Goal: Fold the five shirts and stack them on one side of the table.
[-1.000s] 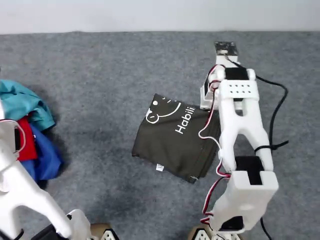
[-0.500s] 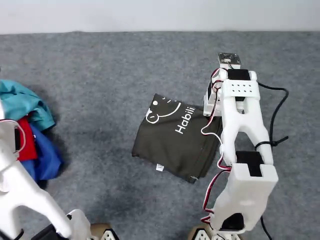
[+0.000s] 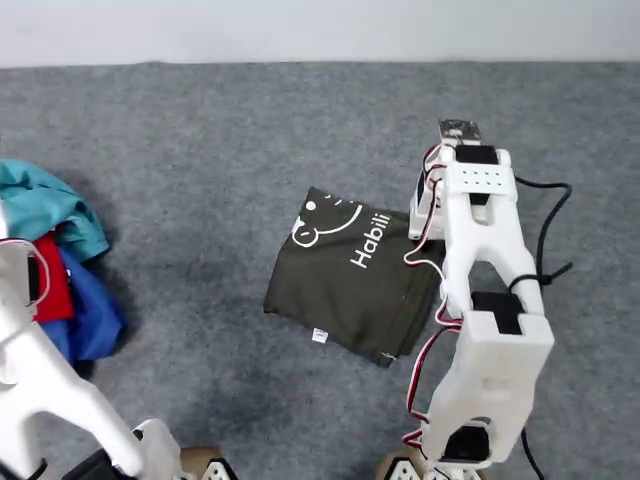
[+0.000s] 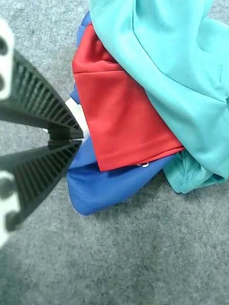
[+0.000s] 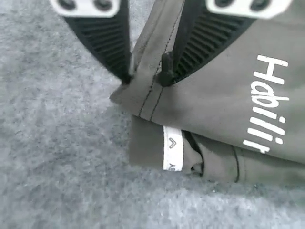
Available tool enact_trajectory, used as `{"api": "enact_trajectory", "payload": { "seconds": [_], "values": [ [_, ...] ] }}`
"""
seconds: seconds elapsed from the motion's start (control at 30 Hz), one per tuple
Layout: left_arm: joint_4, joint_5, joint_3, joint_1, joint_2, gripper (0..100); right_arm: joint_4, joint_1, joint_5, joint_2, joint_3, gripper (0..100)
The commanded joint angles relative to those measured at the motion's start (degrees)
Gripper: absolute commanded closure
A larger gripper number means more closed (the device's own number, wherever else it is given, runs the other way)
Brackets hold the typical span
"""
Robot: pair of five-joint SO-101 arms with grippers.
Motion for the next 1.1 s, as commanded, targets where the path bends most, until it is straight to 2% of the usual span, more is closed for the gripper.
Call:
{"api": "enact_trajectory", "payload": {
  "seconds": [0.0, 0.37, 0.6, 0.87, 0.93, 1.07],
  "values": [
    [1.5, -0.4, 0.0, 0.0, -1.8, 99, -0.2, 0.4, -0.1, -1.0, -5.3, 98.3],
    [1.5, -0.4, 0.0, 0.0, -1.8, 99, -0.7, 0.5, 7.8, -0.5, -12.5, 98.8],
    [1.5, -0.4, 0.0, 0.0, -1.8, 99, -5.2, 0.7, 12.1, -0.2, -13.5, 98.8],
    [1.5, -0.4, 0.0, 0.0, -1.8, 99, -5.4, 3.1, 12.6, 3.0, -13.8, 98.6],
    [1.5, -0.4, 0.0, 0.0, -1.8, 99, -3.3, 2.7, 12.5, 2.5, -13.8, 96.2],
    [1.5, -0.4, 0.0, 0.0, -1.8, 99, 0.4, 1.5, 12.0, -1.2, -13.8, 83.5]
  ]
}}
